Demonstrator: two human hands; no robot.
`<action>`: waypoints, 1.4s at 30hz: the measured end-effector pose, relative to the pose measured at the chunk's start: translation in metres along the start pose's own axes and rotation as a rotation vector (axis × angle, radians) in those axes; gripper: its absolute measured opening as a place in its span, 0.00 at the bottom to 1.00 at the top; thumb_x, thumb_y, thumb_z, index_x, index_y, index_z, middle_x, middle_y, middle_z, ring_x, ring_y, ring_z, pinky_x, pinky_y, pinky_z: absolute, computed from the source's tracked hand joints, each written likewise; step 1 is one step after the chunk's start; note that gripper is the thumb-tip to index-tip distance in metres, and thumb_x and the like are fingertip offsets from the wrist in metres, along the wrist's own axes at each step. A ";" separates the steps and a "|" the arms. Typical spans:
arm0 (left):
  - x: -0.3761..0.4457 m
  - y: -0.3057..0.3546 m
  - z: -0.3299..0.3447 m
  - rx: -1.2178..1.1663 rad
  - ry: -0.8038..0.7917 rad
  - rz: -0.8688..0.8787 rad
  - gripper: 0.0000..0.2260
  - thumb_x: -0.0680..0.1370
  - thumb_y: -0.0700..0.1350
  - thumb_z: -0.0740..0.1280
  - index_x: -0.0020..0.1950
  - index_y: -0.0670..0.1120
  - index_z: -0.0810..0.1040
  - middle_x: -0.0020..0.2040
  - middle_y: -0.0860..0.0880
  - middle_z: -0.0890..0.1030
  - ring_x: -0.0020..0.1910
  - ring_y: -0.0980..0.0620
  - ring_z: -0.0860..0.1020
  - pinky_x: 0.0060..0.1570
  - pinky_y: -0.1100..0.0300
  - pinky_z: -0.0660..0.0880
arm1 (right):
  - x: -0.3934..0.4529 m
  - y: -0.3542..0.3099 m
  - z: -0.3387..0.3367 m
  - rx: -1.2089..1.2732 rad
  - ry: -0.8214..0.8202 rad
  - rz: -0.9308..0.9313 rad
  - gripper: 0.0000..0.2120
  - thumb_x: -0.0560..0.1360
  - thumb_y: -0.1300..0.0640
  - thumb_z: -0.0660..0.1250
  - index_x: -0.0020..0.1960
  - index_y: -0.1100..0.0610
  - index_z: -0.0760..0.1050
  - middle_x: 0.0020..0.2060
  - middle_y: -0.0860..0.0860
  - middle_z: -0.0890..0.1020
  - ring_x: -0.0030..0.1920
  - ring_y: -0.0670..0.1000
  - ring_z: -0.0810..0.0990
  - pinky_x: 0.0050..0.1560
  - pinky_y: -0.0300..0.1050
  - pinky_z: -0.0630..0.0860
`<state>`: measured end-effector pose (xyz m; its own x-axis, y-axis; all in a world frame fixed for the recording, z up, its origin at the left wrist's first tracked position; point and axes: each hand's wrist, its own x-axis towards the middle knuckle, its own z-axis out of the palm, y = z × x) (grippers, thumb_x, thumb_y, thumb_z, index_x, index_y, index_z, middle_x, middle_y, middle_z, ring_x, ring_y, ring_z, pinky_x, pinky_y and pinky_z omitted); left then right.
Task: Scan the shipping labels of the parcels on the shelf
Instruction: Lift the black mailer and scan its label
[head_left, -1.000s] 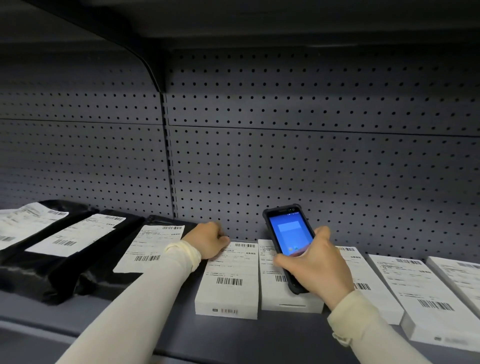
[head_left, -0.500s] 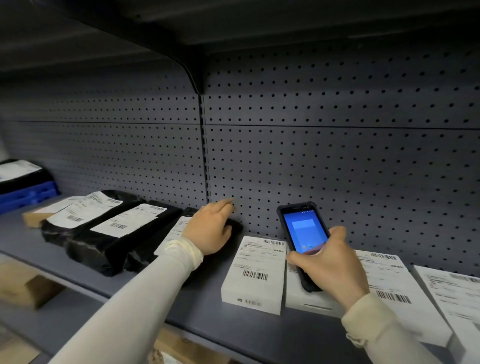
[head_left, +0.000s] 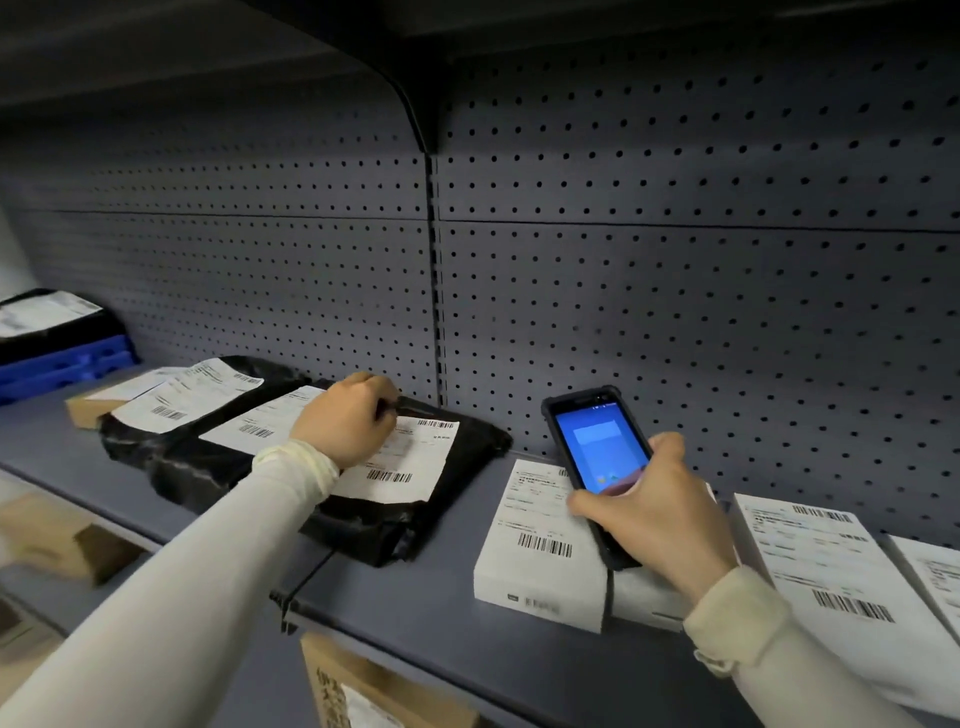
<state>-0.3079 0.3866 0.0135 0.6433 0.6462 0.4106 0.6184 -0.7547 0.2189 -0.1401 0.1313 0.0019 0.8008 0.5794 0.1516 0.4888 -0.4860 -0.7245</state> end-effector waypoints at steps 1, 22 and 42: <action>0.005 -0.005 -0.001 -0.006 -0.003 0.003 0.11 0.76 0.43 0.63 0.57 0.45 0.78 0.56 0.47 0.78 0.54 0.45 0.77 0.52 0.55 0.74 | 0.003 -0.003 0.004 -0.004 0.008 -0.003 0.29 0.63 0.48 0.76 0.52 0.53 0.60 0.37 0.45 0.80 0.38 0.42 0.76 0.32 0.42 0.69; 0.138 -0.064 0.055 0.140 -0.582 0.325 0.10 0.80 0.41 0.57 0.53 0.45 0.79 0.55 0.46 0.81 0.49 0.46 0.78 0.53 0.56 0.73 | 0.034 -0.077 0.076 -0.049 0.252 0.146 0.32 0.62 0.48 0.76 0.54 0.50 0.57 0.36 0.43 0.80 0.41 0.41 0.77 0.42 0.47 0.76; 0.142 -0.060 0.043 0.024 -0.727 0.302 0.11 0.77 0.41 0.66 0.36 0.51 0.72 0.31 0.57 0.72 0.34 0.57 0.71 0.45 0.63 0.67 | 0.024 -0.083 0.079 -0.018 0.288 0.166 0.30 0.63 0.49 0.76 0.51 0.50 0.57 0.37 0.43 0.80 0.40 0.39 0.75 0.40 0.45 0.74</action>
<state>-0.2343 0.5287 0.0202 0.9139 0.3313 -0.2346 0.3737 -0.9123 0.1676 -0.1884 0.2368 0.0125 0.9337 0.2836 0.2185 0.3475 -0.5711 -0.7437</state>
